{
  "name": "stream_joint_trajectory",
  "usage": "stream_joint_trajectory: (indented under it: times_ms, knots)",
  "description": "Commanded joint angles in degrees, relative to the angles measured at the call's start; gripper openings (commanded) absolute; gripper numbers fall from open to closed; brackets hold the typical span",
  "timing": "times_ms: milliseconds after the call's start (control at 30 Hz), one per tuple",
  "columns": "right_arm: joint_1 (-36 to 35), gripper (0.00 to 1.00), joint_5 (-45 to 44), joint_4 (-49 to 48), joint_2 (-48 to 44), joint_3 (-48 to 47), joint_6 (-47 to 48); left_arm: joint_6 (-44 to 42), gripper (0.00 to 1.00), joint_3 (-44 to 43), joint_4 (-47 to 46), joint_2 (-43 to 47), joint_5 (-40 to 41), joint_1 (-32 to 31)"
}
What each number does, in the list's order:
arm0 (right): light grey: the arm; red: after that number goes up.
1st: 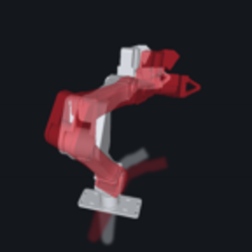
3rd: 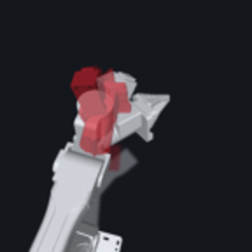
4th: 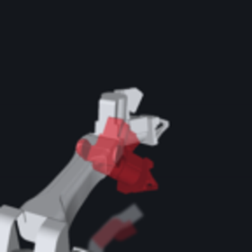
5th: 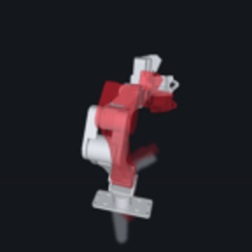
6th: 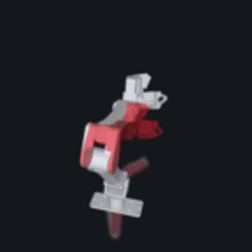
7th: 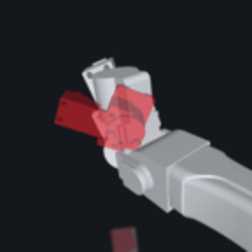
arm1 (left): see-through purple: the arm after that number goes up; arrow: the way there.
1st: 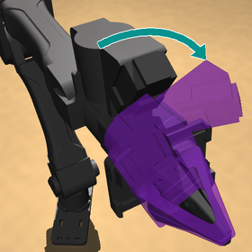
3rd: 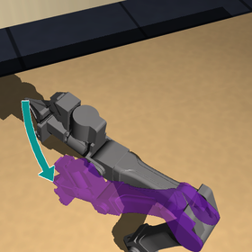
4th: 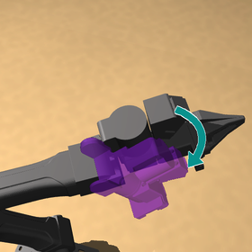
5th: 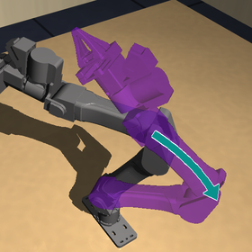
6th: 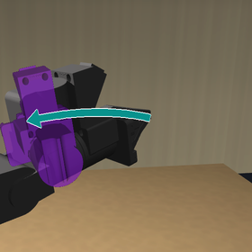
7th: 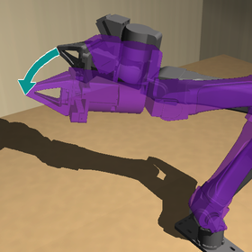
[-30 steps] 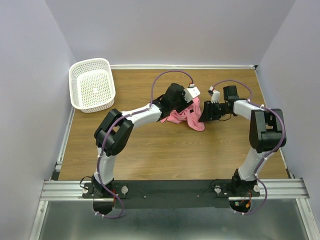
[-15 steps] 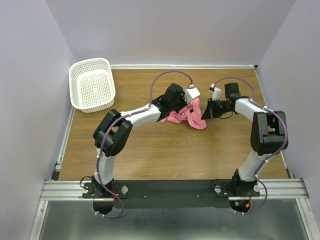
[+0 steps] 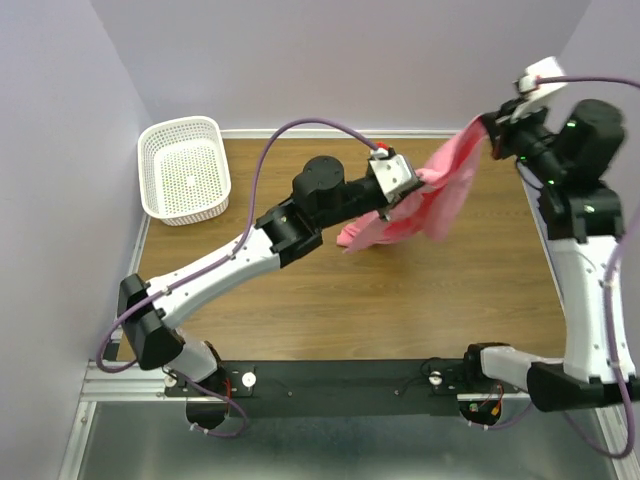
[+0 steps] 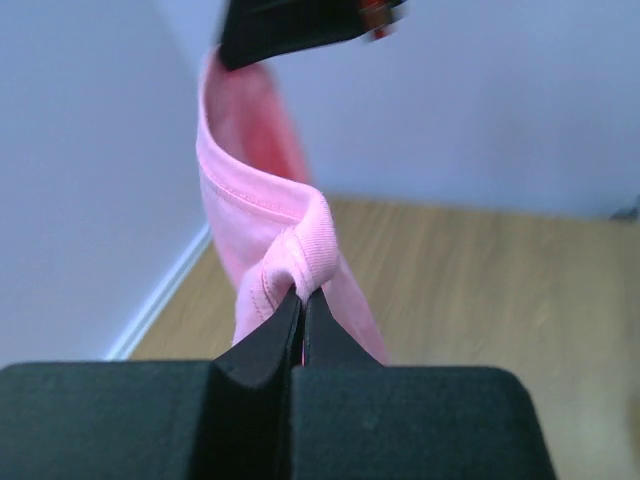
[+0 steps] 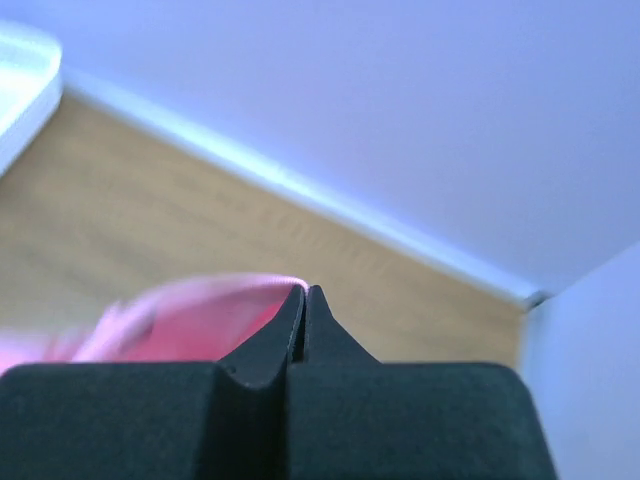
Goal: Fold and stack the t-shirts
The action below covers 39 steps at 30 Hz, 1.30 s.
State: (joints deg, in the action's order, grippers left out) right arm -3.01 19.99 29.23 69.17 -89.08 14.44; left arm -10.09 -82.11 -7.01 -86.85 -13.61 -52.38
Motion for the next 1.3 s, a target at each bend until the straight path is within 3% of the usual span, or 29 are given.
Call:
stream_joint_trajectory:
  times_ms: [0, 200, 300, 500, 633, 767, 800, 833, 900, 933, 1000, 1033, 1100, 1233, 1267]
  knots:
    - [0.2, 0.00, -10.4, 3.2, -2.6, -13.1, 2.1, 3.9, 0.00, -6.6, -5.1, 3.6, -3.2, -5.7]
    - [0.2, 0.01, -8.9, 5.5, 1.6, -35.2, -0.1, 12.1, 0.00, -8.7, -13.2, 8.3, -2.7, -9.5]
    - [0.1, 0.00, -2.2, 6.5, 6.4, -37.4, -2.6, 16.1, 0.00, -4.8, -16.5, 12.7, 1.0, -9.4]
    - [-2.6, 0.01, 12.0, 0.2, 19.3, -31.7, -10.8, 24.2, 0.00, 16.6, -18.0, 26.4, 23.4, -9.1]
    - [-17.3, 0.01, 1.7, -0.5, 32.1, -33.1, -4.4, 31.5, 0.00, 33.2, -15.5, 38.1, 37.6, -7.0]
    - [-26.2, 0.01, -4.2, -1.4, 50.9, -42.9, -6.7, 49.5, 0.00, 47.3, -5.0, 52.6, 53.2, -1.2]
    - [-29.2, 0.05, -6.9, -3.3, 52.9, -42.5, -6.6, 52.2, 0.00, 49.2, -1.5, 54.3, 55.1, 0.0]
    - [-30.6, 0.34, -9.2, -5.4, 57.7, -43.0, -5.6, 53.8, 0.00, 53.0, 2.6, 57.2, 55.3, 1.8]
    - [-32.2, 0.76, -11.5, -4.4, 60.5, -45.2, -6.5, 60.3, 0.00, 54.9, 7.7, 59.5, 55.2, 6.1]
    - [-32.2, 0.87, -12.1, -3.7, 60.9, -45.4, -7.9, 61.3, 0.24, 55.2, 12.7, 61.2, 55.2, 7.1]
    - [-31.5, 0.89, -13.6, -3.5, 57.4, -42.3, -5.7, 60.7, 0.41, 54.4, 15.0, 62.7, 55.4, 7.8]
    - [-30.8, 0.89, -13.3, -3.5, 55.1, -36.3, -5.3, 59.8, 0.59, 53.8, 14.8, 63.9, 55.1, 7.8]
    - [-26.8, 0.89, -7.2, -3.5, 46.4, -28.7, -4.4, 55.5, 0.80, 52.4, 12.0, 64.3, 53.4, 7.8]
    - [-19.0, 0.90, 1.4, -2.7, 29.8, -4.8, 2.2, 47.4, 0.87, 51.8, 5.8, 60.4, 44.6, 8.0]
    - [-17.3, 0.90, 2.2, -2.5, 26.8, 5.4, 3.8, 45.9, 0.88, 52.0, 3.9, 59.1, 42.5, 8.3]
